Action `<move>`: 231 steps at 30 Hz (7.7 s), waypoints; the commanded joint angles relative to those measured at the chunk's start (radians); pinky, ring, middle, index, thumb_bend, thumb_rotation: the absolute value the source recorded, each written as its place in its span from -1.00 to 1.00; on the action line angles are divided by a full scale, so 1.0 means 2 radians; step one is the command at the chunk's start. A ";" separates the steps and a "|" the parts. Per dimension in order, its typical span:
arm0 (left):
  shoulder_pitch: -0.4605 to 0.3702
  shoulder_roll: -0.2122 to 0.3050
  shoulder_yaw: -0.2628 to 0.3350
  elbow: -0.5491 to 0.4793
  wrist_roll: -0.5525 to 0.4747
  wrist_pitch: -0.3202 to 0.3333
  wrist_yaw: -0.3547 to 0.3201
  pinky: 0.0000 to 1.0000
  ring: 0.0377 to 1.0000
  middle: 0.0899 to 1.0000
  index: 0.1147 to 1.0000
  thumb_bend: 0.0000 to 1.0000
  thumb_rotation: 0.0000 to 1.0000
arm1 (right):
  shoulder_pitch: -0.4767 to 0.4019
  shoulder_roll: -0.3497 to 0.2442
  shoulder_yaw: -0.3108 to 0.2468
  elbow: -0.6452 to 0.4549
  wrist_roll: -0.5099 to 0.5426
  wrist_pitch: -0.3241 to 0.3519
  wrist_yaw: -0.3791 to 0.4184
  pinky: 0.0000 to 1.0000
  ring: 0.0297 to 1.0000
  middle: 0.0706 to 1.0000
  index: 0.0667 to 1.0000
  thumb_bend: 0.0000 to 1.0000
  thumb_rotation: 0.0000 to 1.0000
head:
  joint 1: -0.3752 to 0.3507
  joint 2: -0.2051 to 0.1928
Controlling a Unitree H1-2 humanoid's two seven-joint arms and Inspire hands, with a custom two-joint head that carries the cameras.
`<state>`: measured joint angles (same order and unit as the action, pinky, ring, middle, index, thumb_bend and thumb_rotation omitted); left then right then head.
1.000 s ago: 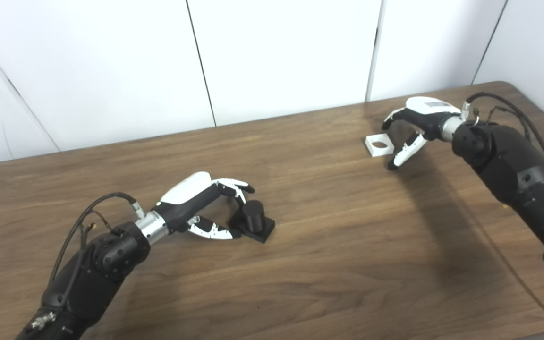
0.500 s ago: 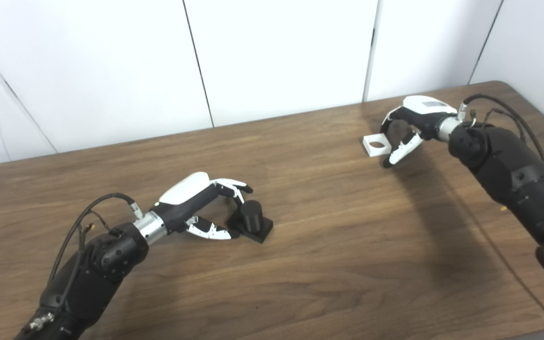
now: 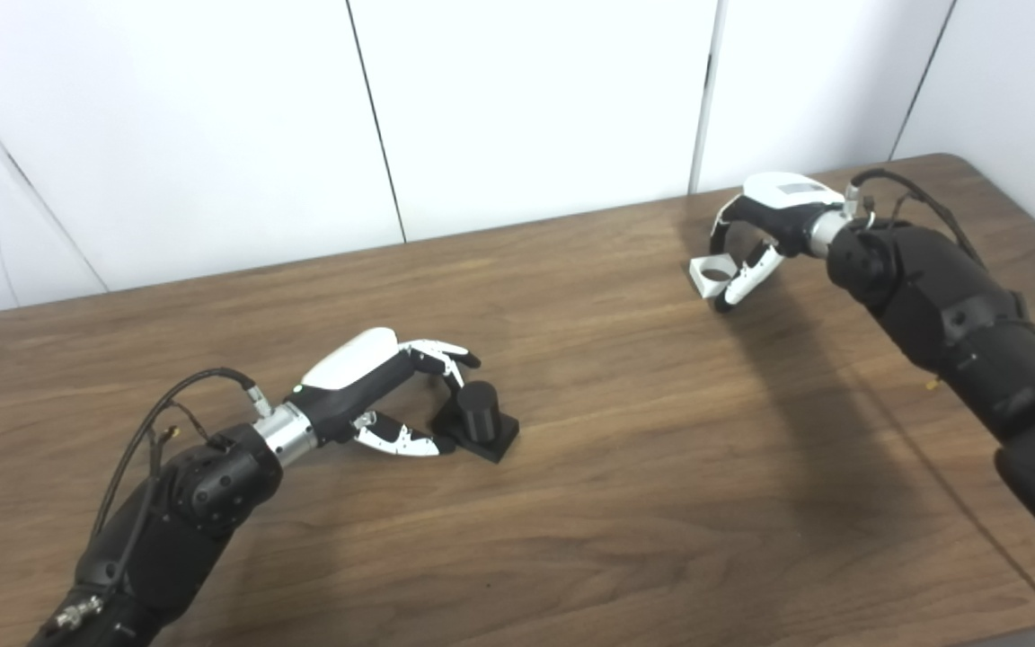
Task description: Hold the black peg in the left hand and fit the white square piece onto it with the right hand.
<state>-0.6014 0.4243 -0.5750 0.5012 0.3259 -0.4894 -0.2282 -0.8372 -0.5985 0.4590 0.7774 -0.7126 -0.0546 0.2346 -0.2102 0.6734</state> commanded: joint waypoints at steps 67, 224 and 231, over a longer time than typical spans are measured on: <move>0.008 -0.001 -0.034 0.023 0.013 0.010 -0.034 0.45 0.69 0.62 -0.15 0.04 -0.85 | 0.033 -0.021 -0.045 -0.156 0.008 -0.027 0.003 0.72 0.75 0.62 -0.09 0.05 -0.71 | 0.004 0.004; 0.006 -0.063 -0.011 0.014 0.053 0.016 -0.030 0.41 0.66 0.62 -0.15 0.04 -0.85 | 0.062 0.126 -0.021 -0.303 0.093 -0.107 0.143 0.59 0.68 0.65 -0.09 0.04 -0.70 | 0.153 0.021; 0.006 -0.059 -0.011 0.015 0.057 0.018 -0.029 0.37 0.64 0.61 -0.15 0.04 -0.84 | 0.062 0.116 -0.018 -0.306 0.093 -0.089 0.163 0.52 0.74 0.79 0.68 0.89 -0.28 | 0.150 0.021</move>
<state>-0.6146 0.3388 -0.5466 0.5205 0.3964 -0.4621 -0.1975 -0.6690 -0.3574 0.4262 0.1824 -0.5295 -0.2442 0.5479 0.0890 0.7148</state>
